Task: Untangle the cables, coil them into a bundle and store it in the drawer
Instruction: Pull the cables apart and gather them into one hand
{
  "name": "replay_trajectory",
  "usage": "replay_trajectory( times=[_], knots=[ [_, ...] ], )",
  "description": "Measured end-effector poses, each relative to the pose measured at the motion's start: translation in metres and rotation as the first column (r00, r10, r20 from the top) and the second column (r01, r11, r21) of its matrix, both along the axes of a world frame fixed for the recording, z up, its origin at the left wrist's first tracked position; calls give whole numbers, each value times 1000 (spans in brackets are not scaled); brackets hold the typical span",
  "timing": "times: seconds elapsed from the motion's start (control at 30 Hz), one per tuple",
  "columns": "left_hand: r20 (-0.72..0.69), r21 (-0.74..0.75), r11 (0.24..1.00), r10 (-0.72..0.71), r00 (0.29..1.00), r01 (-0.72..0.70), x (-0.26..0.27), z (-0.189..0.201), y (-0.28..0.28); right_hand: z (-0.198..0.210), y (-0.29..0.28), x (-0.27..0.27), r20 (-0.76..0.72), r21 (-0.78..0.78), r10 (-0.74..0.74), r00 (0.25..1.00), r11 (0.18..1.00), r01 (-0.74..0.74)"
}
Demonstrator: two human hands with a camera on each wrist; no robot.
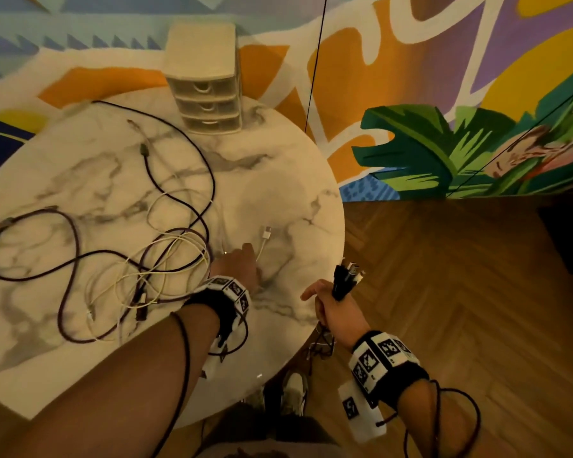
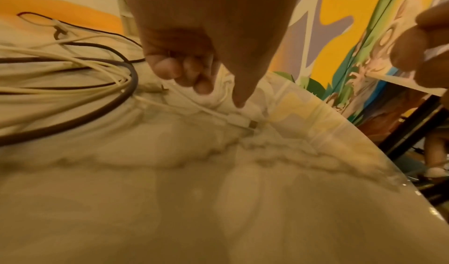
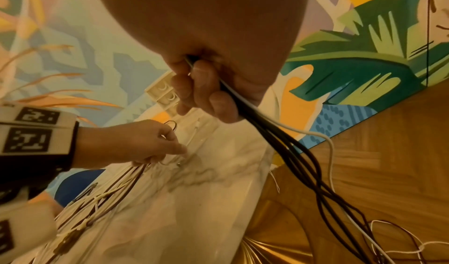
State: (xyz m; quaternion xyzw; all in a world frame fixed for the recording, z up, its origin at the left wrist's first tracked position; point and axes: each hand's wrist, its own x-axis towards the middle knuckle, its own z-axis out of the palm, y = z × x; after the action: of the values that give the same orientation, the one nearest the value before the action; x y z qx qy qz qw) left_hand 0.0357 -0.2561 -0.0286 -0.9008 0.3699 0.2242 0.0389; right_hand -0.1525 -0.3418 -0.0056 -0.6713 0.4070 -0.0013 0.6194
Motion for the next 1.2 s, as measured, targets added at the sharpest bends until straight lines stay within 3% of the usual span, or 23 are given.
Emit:
replay_trajectory(
  times=[0.13, 0.3, 0.4, 0.5, 0.6, 0.67, 0.73, 0.77, 1.0, 1.2],
  knots=[
    [-78, 56, 991, -113, 991, 118, -7, 4, -11, -1, 1, 5, 11, 38, -49, 999, 998, 48],
    [-158, -311, 917, -308, 938, 249, -52, 27, -4, -3, 2, 11, 62, 120, -129, 990, 985, 121],
    [-130, -401, 874, -351, 927, 275, -69, 29, 8, -4, 2, 15, 112, 139, -146, 983, 982, 130],
    [-108, -467, 870, -232, 967, 157, -67, 28, 16, -9, 5, 16, 151, 117, -117, 982, 988, 100],
    [-205, -633, 770, -62, 977, -84, -55, 33, 11, -15, 9, 14, 174, 70, -38, 984, 997, 26],
    [-400, -668, 708, -82, 913, -229, -51, 37, 2, -17, 13, 14, 159, 41, 33, 987, 998, -40],
    [-588, -609, 716, -119, 800, -341, -55, 40, -3, -18, 18, 13, 126, 41, 64, 990, 997, -70],
    [-620, -596, 719, -128, 774, -359, -60, 41, -3, -18, 20, 13, 116, 48, 67, 991, 996, -73],
    [-579, -700, 588, -135, 804, -405, -76, 43, 9, -7, 25, 12, 156, 118, 29, 987, 992, -47],
    [-557, -739, 547, -169, 813, -393, -78, 57, 14, 1, 32, 18, 257, 113, -18, 966, 994, -11]
  ],
)
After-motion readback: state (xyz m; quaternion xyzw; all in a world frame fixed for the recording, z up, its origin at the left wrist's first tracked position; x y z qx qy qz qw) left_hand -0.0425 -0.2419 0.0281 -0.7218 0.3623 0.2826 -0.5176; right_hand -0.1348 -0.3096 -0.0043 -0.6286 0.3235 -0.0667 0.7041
